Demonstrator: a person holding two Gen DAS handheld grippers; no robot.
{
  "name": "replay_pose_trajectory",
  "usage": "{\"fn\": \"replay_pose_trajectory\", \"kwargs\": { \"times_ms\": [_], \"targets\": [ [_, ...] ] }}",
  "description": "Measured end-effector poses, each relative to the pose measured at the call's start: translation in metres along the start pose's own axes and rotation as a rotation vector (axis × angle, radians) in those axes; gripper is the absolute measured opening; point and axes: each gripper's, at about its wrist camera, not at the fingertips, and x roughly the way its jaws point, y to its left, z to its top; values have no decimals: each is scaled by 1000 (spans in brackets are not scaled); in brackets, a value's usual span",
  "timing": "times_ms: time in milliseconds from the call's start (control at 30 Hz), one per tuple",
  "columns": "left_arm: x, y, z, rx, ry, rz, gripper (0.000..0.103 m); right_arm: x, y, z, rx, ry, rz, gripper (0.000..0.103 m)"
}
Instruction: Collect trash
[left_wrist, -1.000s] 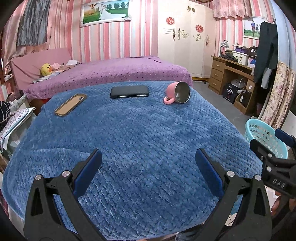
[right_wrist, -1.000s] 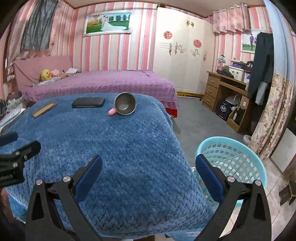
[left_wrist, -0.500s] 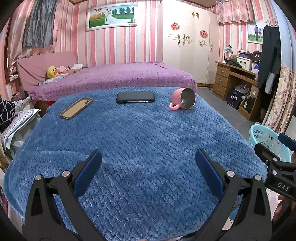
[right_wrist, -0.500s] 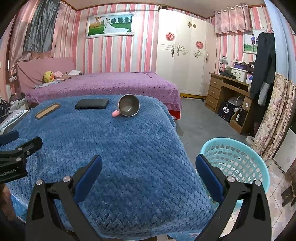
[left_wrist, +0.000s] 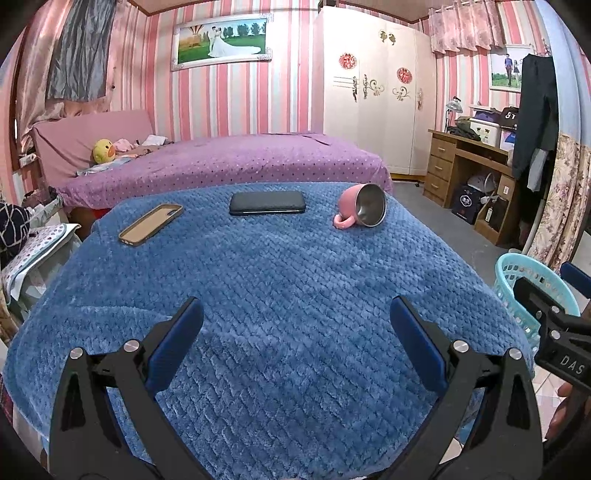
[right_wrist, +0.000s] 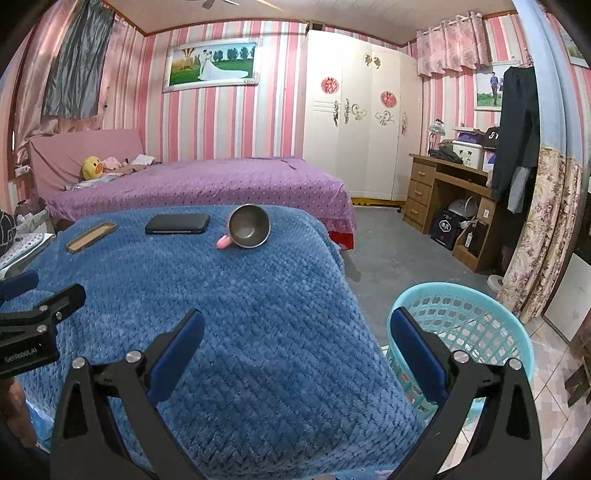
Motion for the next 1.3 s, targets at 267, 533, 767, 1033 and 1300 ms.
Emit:
{"fn": "replay_pose_trajectory", "kwargs": {
  "times_ms": [267,533,767,1033,1300],
  "targets": [
    [-3,-4,0,12,-16,1,98,1,0,0,0,2,-1,98],
    [-8,-4,0,6,-36,6,98,1,0,0,-2,-2,-1,98],
    [-7,-2,1,0,-26,-11,98,-1,-1,2,-9,-4,-3,98],
    [-7,-1,0,9,-28,0,98,-1,0,1,-9,-6,-2,98],
    [-6,-1,1,11,-26,2,98,-1,0,1,-9,-8,-3,98]
  ]
}}
